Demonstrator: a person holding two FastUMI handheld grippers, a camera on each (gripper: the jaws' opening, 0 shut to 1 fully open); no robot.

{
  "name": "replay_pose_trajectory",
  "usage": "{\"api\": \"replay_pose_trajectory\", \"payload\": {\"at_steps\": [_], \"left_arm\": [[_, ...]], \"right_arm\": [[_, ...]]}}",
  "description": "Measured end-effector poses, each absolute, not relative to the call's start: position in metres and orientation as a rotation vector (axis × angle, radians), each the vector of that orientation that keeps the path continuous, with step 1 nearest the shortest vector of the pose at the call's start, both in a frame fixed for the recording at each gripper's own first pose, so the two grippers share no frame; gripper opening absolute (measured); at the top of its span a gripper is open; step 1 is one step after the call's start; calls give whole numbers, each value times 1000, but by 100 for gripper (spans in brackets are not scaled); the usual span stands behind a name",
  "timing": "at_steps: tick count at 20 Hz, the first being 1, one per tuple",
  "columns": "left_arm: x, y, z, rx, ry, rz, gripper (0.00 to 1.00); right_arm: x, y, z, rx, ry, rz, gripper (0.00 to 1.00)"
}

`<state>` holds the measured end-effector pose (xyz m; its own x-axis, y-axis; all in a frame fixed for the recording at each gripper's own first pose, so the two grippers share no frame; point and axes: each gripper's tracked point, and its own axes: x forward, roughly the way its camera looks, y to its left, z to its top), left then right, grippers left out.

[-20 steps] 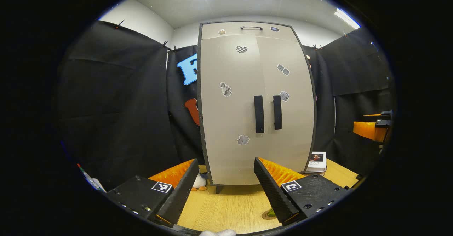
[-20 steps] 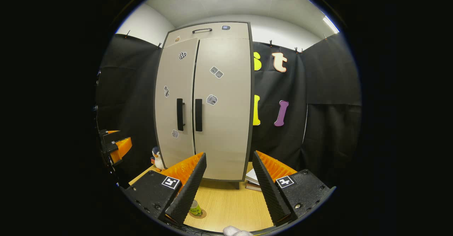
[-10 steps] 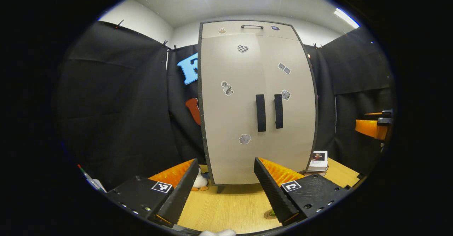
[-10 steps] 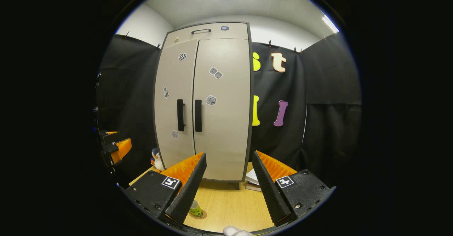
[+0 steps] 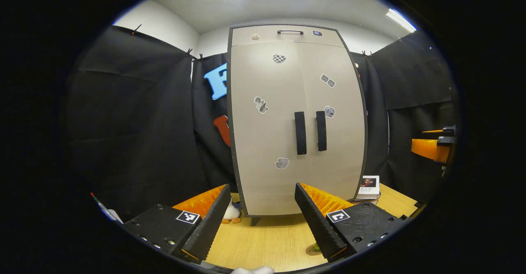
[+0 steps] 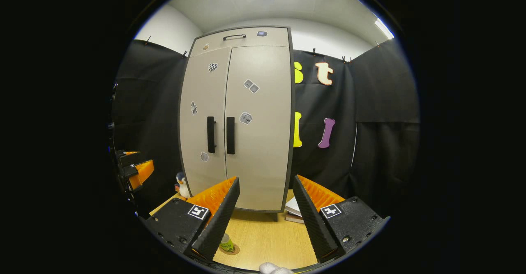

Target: Grasp the bottle in the cabinet with the left hand and place it on the coaster, then close the right door with the right hand and the left door with the left hand.

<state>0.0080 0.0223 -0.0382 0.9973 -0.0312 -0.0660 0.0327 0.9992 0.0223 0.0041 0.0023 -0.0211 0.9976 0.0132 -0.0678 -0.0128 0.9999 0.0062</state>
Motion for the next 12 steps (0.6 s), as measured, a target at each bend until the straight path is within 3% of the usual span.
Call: {"api": "replay_pose_trajectory", "payload": {"at_steps": [12], "left_arm": [[7,18,-40,35,88,-9,96]], "right_arm": [[10,5,-18,17,61,57,81]]}}
